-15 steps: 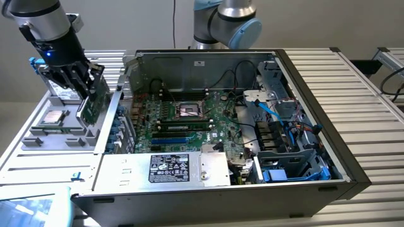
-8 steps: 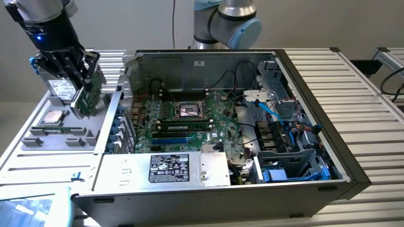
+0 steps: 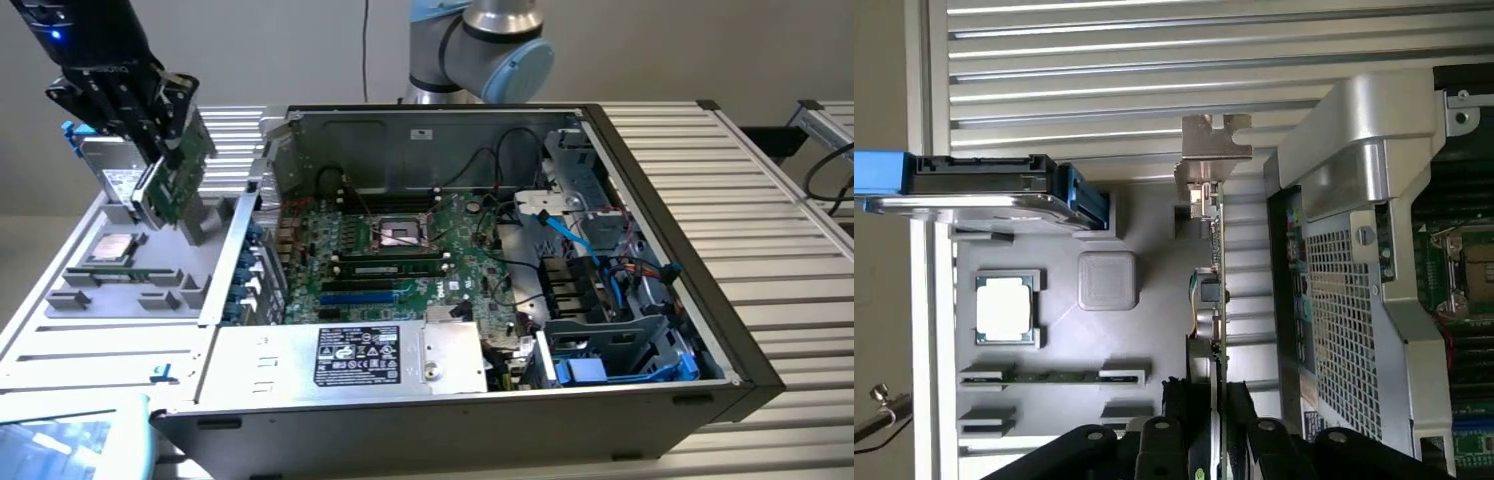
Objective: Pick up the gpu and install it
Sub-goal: 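Pick up the gpu and move the gpu toward the slot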
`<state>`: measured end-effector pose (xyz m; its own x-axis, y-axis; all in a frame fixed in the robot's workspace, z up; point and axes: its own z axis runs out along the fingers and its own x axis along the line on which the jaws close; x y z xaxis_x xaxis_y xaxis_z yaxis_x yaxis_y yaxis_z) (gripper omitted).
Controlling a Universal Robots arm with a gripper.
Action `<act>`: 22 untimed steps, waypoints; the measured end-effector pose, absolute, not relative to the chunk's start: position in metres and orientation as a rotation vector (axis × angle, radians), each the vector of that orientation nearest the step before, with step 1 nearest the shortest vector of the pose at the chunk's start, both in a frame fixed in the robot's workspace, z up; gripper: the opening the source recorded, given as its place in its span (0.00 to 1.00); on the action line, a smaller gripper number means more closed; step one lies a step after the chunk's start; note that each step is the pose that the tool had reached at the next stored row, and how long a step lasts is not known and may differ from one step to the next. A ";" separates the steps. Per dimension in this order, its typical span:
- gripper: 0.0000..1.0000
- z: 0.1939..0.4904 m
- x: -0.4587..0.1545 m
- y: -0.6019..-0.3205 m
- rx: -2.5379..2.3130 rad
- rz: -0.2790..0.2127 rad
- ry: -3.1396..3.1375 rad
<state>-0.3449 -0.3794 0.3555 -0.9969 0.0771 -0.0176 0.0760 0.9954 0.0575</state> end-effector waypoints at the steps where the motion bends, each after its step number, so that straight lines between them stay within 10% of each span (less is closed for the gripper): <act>1: 0.27 0.360 -0.345 -0.379 0.120 0.088 3.118; 22: 0.27 0.445 -0.345 -0.379 0.119 0.054 3.118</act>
<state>-0.3449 -0.3793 0.4453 -0.9969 0.0767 -0.0195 0.0760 0.9965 0.0352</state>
